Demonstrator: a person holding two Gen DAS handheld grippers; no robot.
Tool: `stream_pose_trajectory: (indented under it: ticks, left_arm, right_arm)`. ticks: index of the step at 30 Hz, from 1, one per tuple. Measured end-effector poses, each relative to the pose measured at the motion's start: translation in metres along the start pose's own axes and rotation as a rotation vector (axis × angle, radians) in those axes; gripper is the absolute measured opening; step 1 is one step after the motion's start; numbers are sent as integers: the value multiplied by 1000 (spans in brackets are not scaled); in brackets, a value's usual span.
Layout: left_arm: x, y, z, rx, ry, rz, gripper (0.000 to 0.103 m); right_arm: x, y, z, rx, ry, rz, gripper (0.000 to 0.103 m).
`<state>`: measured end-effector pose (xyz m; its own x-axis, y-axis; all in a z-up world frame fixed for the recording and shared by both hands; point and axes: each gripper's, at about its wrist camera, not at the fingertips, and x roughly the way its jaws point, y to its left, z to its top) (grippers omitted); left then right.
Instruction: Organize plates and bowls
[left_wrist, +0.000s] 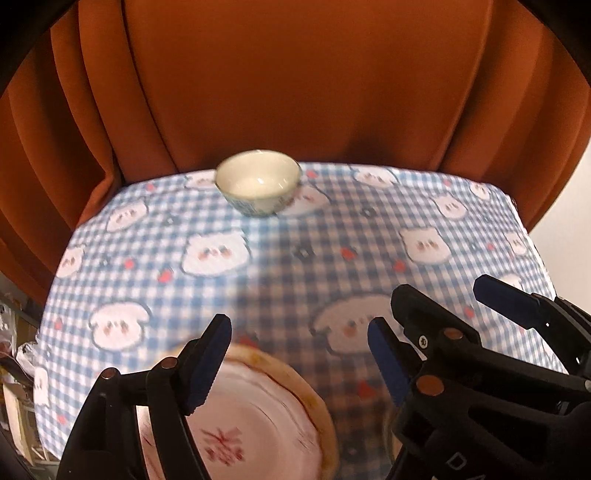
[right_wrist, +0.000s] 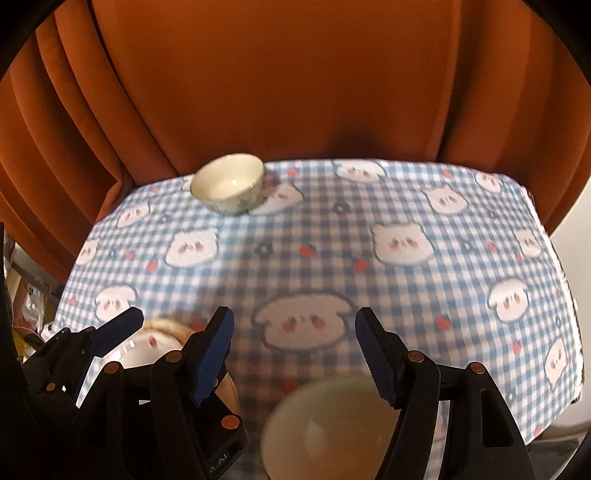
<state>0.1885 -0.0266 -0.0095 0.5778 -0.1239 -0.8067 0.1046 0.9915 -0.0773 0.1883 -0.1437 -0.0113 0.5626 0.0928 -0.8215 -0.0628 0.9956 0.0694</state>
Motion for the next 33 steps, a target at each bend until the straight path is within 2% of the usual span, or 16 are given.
stream_pose_trajectory:
  ticks: [8, 18, 22, 25, 31, 33]
  left_arm:
    - [16, 37, 57, 6, -49, 16, 78]
    - [66, 74, 111, 6, -35, 29, 78]
    - [89, 81, 127, 5, -35, 58, 78]
    - [108, 84, 138, -9, -33, 58, 78]
    - [150, 87, 150, -17, -10, 62, 78]
    - [163, 88, 150, -23, 5, 60, 76]
  right_arm:
    - [19, 35, 64, -8, -49, 6, 72]
    - [74, 61, 132, 26, -48, -15, 72]
    - [100, 63, 151, 44, -42, -19, 72]
    - [122, 62, 165, 41, -42, 10, 72]
    - [163, 59, 181, 41, -34, -21, 71]
    - [175, 56, 182, 53, -21, -29, 66]
